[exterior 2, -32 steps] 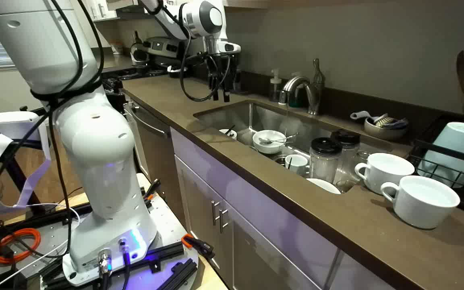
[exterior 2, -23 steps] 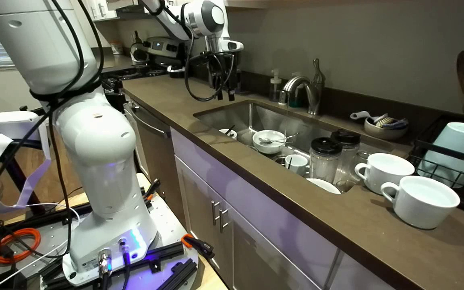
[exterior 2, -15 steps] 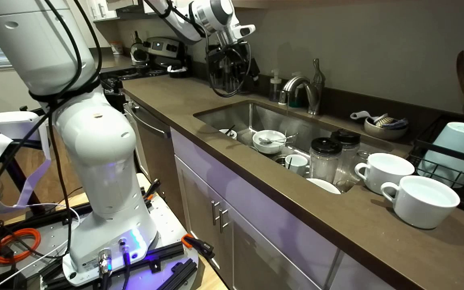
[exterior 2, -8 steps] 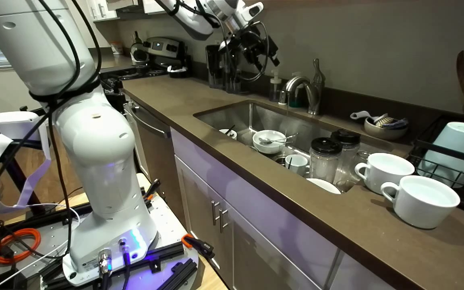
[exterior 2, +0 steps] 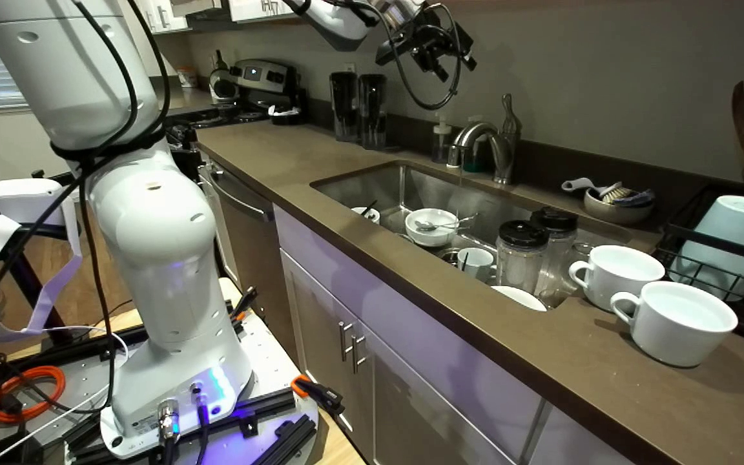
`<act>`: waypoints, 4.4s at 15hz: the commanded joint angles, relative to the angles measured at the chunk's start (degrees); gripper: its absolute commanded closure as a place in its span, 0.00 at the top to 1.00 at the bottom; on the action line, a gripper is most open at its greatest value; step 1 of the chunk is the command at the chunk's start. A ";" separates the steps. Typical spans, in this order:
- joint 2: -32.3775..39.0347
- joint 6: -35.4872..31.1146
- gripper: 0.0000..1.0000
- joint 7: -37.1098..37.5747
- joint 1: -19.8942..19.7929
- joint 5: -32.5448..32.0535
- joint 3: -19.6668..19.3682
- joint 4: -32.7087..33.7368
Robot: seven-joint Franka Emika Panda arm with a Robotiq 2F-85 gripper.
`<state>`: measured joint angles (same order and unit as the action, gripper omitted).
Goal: Close the tap
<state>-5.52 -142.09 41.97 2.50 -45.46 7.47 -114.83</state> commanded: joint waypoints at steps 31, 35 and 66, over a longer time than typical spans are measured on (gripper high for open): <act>13.76 -37.84 0.40 26.27 -3.35 -7.39 -5.61 5.08; 13.52 -37.23 0.17 25.05 -3.58 -8.00 -6.28 7.15; 23.91 -27.24 0.00 7.16 -6.57 1.30 -5.47 17.92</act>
<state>18.11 -171.01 52.31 -2.95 -46.29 0.54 -97.88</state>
